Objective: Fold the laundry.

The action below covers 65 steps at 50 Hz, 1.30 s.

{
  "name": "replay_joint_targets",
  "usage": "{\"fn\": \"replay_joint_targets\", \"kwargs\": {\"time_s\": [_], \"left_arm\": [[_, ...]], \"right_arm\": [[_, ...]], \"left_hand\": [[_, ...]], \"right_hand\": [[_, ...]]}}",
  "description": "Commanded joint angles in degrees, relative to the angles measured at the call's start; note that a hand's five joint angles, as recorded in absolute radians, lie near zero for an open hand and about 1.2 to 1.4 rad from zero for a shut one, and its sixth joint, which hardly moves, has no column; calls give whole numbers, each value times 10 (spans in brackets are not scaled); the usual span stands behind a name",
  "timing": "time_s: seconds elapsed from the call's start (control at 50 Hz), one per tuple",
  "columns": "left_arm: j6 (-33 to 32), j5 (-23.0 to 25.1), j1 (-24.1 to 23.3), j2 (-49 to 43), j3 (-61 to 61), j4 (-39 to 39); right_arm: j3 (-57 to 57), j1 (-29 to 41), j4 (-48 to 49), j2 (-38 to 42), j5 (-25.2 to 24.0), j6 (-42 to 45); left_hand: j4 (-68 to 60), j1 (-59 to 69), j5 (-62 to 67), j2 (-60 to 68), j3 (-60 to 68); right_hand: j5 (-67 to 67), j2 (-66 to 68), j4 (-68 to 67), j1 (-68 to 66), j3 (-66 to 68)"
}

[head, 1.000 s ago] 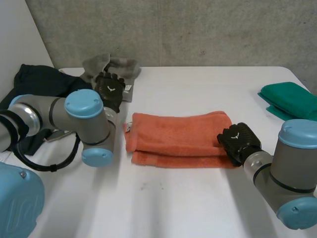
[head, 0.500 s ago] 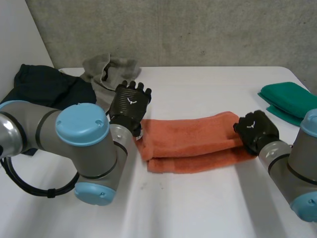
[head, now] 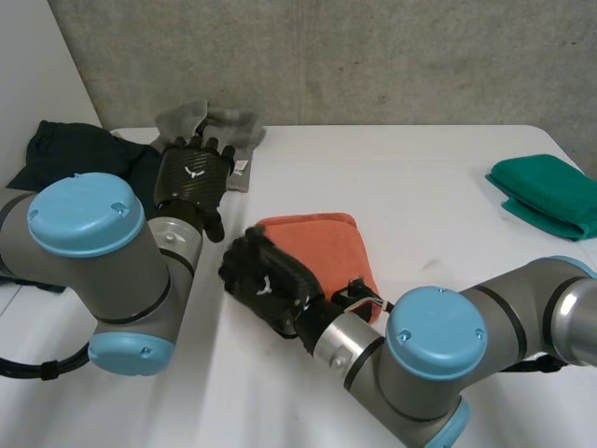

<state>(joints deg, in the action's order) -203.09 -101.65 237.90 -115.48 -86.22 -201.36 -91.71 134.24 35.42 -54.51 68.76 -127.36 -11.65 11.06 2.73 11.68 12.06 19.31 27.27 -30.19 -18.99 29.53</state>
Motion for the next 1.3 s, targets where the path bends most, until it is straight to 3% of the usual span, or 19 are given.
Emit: {"fn": "replay_joint_targets", "kwargs": {"time_s": [0.02,0.06,0.14,0.2,0.26,0.34,0.54,0.7,0.82,0.9,1.06,1.18,1.3], "left_arm": [[28,3,-9,-2,34,-2],[50,3,-18,-2,48,0],[101,7,-44,-4,69,8],[128,21,-59,-8,76,25],[155,63,-74,-29,94,72],[166,73,-89,-78,124,121],[132,16,-83,-150,153,203],[79,15,-60,-152,126,215],[79,20,-63,-136,133,211],[78,54,-59,-79,135,209],[81,196,-28,30,135,219],[81,275,-3,71,132,265],[81,330,6,76,132,297]], "right_arm": [[-4,-39,-60,-105,168,-283],[-8,-53,-107,-158,183,-384],[9,-111,-202,-186,162,-511],[38,-157,-275,-185,130,-542],[85,-170,-342,-142,92,-547],[165,-170,-407,-50,86,-546],[266,-170,-444,71,84,-531],[291,-169,-453,110,91,-448],[280,-166,-449,46,108,-416],[243,-145,-426,-13,112,-417],[97,-109,-310,-114,117,-389],[-2,-75,-251,-121,128,-325],[-34,-35,-171,-69,192,-280]], "left_hand": [[13,-7,-23,-13,-17],[9,-3,-20,-10,-13],[3,3,-13,-3,-7],[-1,7,-10,0,-3],[1,5,-12,-1,-5],[-1,7,-10,0,-3],[-4,10,-7,4,0],[-1,7,-10,0,-3],[1,5,-12,-1,-5],[4,2,-15,-5,-8],[-6,12,-5,5,2],[-4,10,-7,4,0],[-6,12,-5,5,2]], "right_hand": [[-193,-173,202,90,-195],[-193,-173,202,90,-195],[-193,-173,202,90,-195],[-193,-173,202,90,-195],[-193,-173,202,90,-195],[-193,-173,202,90,-195],[-193,-173,202,90,-195],[-193,-173,202,90,-195],[-187,-167,196,84,-189],[-193,-173,202,90,-195],[-193,-173,202,90,-195],[-193,-173,202,90,-195],[-193,-173,202,90,-195]]}}
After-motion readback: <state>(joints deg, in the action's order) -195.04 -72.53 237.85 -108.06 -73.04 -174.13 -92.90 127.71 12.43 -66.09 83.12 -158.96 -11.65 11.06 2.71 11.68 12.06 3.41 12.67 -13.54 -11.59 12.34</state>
